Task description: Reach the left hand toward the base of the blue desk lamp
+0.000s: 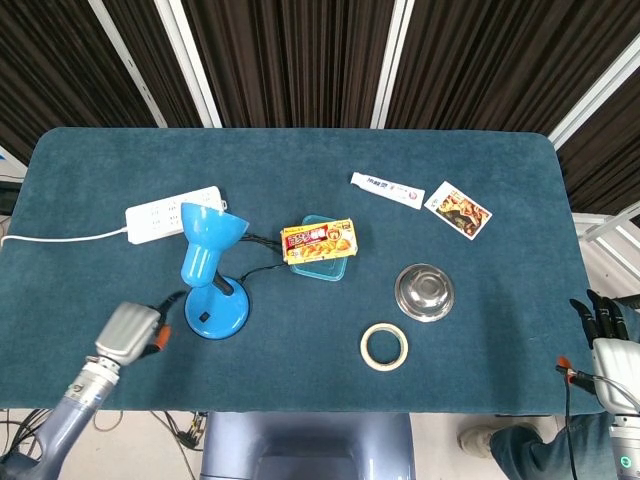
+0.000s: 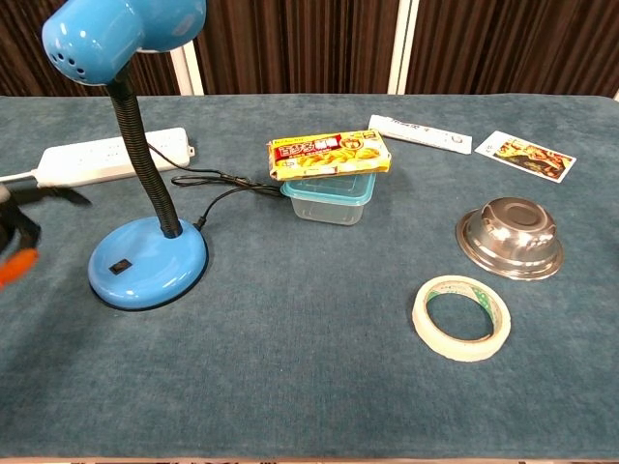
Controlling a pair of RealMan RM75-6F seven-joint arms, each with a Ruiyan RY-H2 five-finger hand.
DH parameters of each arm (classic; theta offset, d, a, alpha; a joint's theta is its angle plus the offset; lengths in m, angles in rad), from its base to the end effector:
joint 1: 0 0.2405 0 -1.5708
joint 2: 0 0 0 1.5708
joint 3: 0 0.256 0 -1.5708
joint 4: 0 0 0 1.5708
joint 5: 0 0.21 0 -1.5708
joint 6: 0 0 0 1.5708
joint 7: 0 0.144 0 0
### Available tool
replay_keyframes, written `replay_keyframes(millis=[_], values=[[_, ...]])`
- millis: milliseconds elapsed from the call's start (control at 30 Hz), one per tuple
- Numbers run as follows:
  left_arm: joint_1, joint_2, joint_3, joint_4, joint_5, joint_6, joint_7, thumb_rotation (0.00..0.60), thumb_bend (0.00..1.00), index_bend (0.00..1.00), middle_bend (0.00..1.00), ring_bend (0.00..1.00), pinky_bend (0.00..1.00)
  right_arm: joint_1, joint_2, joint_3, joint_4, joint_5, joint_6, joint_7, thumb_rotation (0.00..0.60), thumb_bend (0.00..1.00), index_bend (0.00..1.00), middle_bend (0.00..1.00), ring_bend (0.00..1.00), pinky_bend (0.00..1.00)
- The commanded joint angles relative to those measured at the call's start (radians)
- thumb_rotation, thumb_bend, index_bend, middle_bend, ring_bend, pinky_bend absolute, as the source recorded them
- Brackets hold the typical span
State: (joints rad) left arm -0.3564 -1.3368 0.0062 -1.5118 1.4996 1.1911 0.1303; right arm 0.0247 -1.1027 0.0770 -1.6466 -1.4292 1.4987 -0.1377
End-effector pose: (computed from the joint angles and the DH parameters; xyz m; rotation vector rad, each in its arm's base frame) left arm -0.2674 0.2402 0.0497 -1.7927 -0.9285 -0.8569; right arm -0.3222 -0.1668 0.1705 1.3114 -0.8532 0.7603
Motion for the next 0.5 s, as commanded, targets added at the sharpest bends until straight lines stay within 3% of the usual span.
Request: replay_keyframes(millis=[33, 233, 333, 500], values=[[0.064, 0.114, -0.041, -0.099, -0.011, 0.128, -0.028, 0.6, 0.29, 0.13, 0.45, 0.38, 0.5, 0.0, 0.0, 0.0, -0.002, 0.0, 0.001, 0.002, 0.6, 0.29, 0.14, 0.06, 0.04, 1.0], [0.139, 0.267, -0.026, -0.206, -0.072, 0.171, -0.13, 0.6, 0.12, 0.13, 0.15, 0.03, 0.15, -0.001, -0.002, 0.0, 0.0, -0.002, 0.004, -0.003, 0.6, 0.29, 0.14, 0.06, 0.04, 1.0], [0.165, 0.28, -0.012, -0.192, -0.075, 0.191, -0.132, 0.6, 0.06, 0.13, 0.08, 0.0, 0.09, -0.001, -0.002, 0.001, 0.0, -0.001, 0.004, -0.002, 0.6, 0.29, 0.14, 0.06, 0.04, 1.0], [0.175, 0.271, -0.014, -0.162, -0.068, 0.201, -0.183, 0.6, 0.04, 0.12, 0.06, 0.0, 0.08, -0.001, -0.003, 0.003, 0.003, -0.005, 0.01, 0.005, 0.6, 0.29, 0.14, 0.06, 0.04, 0.99]])
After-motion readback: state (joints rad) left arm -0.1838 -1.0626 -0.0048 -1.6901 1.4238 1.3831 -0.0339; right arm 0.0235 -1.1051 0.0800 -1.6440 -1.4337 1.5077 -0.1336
